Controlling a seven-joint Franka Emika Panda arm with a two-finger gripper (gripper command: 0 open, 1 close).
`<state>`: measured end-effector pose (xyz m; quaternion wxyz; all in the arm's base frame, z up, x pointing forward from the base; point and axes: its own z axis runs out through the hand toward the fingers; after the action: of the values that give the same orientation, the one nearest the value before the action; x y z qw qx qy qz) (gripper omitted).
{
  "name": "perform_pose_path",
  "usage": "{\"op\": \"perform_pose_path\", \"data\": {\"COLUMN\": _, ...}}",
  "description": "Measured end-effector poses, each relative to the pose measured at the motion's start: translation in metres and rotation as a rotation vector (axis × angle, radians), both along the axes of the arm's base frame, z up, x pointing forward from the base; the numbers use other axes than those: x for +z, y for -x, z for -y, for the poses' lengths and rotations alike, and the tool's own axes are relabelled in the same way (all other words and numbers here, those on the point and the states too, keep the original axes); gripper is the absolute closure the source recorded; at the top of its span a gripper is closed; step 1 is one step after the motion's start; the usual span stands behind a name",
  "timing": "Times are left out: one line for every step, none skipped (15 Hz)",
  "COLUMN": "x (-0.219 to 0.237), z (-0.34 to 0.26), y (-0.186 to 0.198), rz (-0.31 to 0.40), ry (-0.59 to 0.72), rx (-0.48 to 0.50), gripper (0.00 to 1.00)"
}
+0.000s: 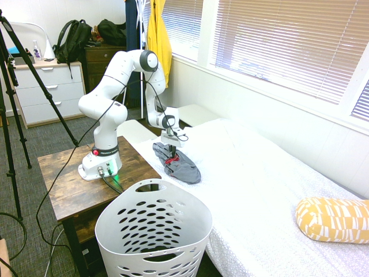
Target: Put my clothes in the laundry bag
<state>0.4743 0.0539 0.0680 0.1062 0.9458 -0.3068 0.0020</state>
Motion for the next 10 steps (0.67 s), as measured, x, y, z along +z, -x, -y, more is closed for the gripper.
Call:
{"op": "perform_pose_path", "data": {"x": 0.009, "z": 0.003, "y": -0.002, "rz": -0.016, "ry": -0.016, "rx": -0.005, "gripper": 1.0}}
{"op": "perform_pose_path", "data": {"x": 0.019, "z": 0.006, "y": -0.005, "rz": -0.039, "ry": -0.034, "rx": -0.008, "gripper": 1.0}}
{"op": "perform_pose_path", "data": {"x": 0.032, "z": 0.011, "y": -0.008, "rz": -0.056, "ry": -0.043, "rx": -0.016, "gripper": 1.0}}
{"op": "perform_pose_path", "data": {"x": 0.046, "z": 0.017, "y": -0.01, "rz": -0.07, "ry": -0.051, "rx": -0.025, "gripper": 1.0}}
{"op": "perform_pose_path", "data": {"x": 0.06, "z": 0.022, "y": -0.01, "rz": -0.111, "ry": -0.07, "rx": -0.038, "gripper": 1.0}}
{"op": "perform_pose_path", "data": {"x": 0.077, "z": 0.025, "y": -0.008, "rz": -0.168, "ry": -0.111, "rx": -0.05, "gripper": 1.0}}
{"op": "perform_pose_path", "data": {"x": 0.097, "z": 0.033, "y": -0.01, "rz": -0.207, "ry": -0.147, "rx": -0.062, "gripper": 1.0}}
{"op": "perform_pose_path", "data": {"x": 0.123, "z": 0.042, "y": -0.014, "rz": -0.233, "ry": -0.175, "rx": -0.071, "gripper": 1.0}}
{"op": "perform_pose_path", "data": {"x": 0.15, "z": 0.051, "y": -0.02, "rz": -0.249, "ry": -0.207, "rx": -0.074, "gripper": 1.0}}
{"op": "perform_pose_path", "data": {"x": 0.182, "z": 0.059, "y": -0.026, "rz": -0.258, "ry": -0.246, "rx": -0.066, "gripper": 1.0}}
